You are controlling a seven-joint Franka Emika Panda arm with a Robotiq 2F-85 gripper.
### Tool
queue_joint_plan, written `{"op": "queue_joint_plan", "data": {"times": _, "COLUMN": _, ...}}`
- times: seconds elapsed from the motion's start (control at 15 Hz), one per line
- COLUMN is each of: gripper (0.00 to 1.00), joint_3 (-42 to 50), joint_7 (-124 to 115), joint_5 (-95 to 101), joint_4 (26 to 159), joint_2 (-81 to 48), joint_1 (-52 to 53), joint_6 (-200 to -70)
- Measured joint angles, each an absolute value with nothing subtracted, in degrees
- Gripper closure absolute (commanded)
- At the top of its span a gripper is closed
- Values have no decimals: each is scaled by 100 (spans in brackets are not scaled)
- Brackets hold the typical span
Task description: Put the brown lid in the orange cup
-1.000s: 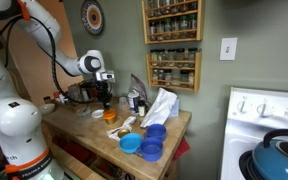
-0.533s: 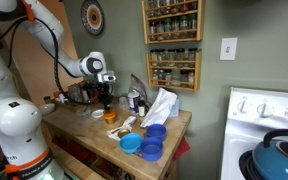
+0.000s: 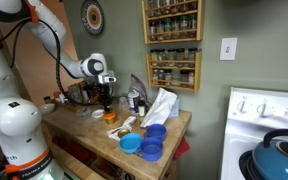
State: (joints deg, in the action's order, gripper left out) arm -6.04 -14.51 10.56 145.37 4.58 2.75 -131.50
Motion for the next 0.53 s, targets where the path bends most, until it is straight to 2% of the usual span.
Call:
{"op": "queue_joint_plan", "data": {"times": 0.07, "gripper": 60, "joint_3": -603, "joint_7": -1454, "joint_5": 1051, "joint_4": 14535, "joint_2": 442, "joint_1": 275, "joint_6": -13157}}
{"op": "queue_joint_plan", "data": {"times": 0.13, "gripper": 54, "joint_3": -600, "joint_7": -1454, "joint_5": 1032, "joint_4": 14532, "joint_2": 428, "joint_1": 275, "joint_6": -13169}}
{"op": "queue_joint_plan", "data": {"times": 0.53, "gripper": 8, "joint_3": -591, "joint_7": -1455, "joint_5": 845, "joint_4": 14507, "joint_2": 380, "joint_1": 275, "joint_6": -13307}}
